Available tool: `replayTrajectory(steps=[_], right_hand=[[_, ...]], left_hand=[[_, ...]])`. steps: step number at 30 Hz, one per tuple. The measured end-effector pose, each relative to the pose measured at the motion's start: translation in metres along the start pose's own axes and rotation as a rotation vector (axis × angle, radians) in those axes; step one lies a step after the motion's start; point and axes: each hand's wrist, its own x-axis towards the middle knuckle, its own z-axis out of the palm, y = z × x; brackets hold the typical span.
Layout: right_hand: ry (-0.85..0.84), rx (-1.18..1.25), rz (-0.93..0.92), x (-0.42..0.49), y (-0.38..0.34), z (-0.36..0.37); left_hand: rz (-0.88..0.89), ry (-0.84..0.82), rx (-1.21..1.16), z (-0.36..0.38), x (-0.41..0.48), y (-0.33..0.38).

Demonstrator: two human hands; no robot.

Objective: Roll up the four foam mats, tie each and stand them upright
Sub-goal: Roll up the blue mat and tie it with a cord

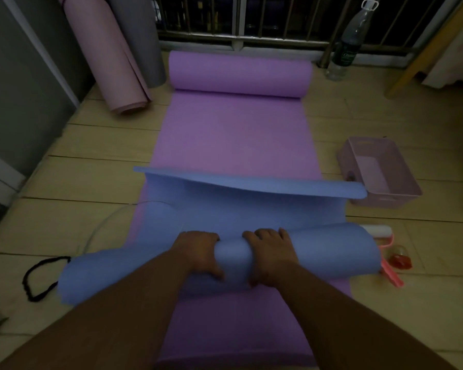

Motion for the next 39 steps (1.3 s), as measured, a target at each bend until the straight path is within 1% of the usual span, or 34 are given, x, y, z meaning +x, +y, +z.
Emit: replayTrajectory(steps=[2,5,8,13,16,18,20,23,25,27,30,32,35,37,39], right_hand=[[-0.019,0.033,-0.007,0.004,-0.001,-0.004],[-0.091,0.001,-0.016,0.010,-0.002,-0.010],[-0.127,-0.017,-0.016,0.014,-0.001,-0.012],[-0.027,0.012,-0.021,0.000,-0.002,-0.001],[-0.026,-0.049,-0.038,-0.005,-0.003,0.000],[-0.010,-0.024,-0.018,-0.005,-0.004,0.000],[0.007,0.022,0.000,-0.002,-0.005,0.000],[-0.040,0.032,0.026,0.008,-0.005,-0.007],[-0.076,-0.006,0.031,0.013,-0.006,-0.012],[-0.083,-0.022,0.035,0.014,-0.006,-0.010],[-0.031,-0.030,0.018,0.006,-0.001,-0.003],[-0.002,-0.058,-0.003,0.002,0.004,-0.001],[0.024,-0.040,-0.011,0.002,0.003,-0.002],[0.009,-0.021,-0.002,0.005,0.001,-0.006],[-0.041,-0.008,0.010,0.009,0.001,-0.012]], left_hand=[[-0.002,-0.035,-0.058,-0.001,0.000,-0.002],[-0.002,-0.082,-0.091,0.000,-0.003,-0.005],[-0.010,-0.025,-0.045,0.009,-0.007,-0.004],[-0.022,-0.020,-0.141,0.006,-0.003,-0.006],[-0.025,-0.041,-0.149,0.002,-0.002,-0.008],[-0.008,-0.004,-0.119,0.008,-0.006,-0.007],[0.019,0.076,-0.100,0.013,-0.011,-0.006],[0.046,0.124,-0.043,0.012,-0.014,-0.007],[0.052,0.097,0.000,0.011,-0.012,-0.006],[0.039,0.074,-0.011,0.010,-0.009,-0.005],[0.016,0.064,-0.051,0.000,-0.003,-0.006],[0.012,0.006,-0.097,-0.006,0.001,-0.008],[0.032,-0.083,-0.155,-0.010,0.004,-0.010],[0.042,-0.103,-0.155,-0.010,0.004,-0.010],[0.047,-0.094,-0.094,-0.007,0.002,-0.010]])
